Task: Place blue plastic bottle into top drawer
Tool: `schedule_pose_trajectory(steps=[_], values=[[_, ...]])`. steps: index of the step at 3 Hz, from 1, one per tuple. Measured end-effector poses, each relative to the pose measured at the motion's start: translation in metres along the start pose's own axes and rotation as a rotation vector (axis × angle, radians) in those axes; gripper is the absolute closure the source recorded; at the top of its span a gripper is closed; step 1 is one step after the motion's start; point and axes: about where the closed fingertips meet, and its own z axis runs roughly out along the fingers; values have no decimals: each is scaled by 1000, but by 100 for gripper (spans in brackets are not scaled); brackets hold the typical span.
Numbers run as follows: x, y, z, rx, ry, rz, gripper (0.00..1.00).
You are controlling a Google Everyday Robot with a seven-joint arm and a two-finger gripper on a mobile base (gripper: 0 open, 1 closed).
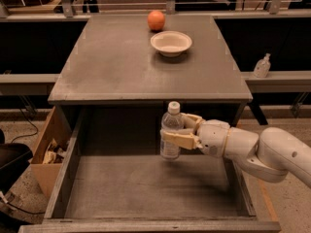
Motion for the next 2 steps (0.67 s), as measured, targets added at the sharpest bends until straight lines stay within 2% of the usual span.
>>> schedule_pose_trajectory(steps=[2], values=[[36,-7,13,-58,69,17,100]])
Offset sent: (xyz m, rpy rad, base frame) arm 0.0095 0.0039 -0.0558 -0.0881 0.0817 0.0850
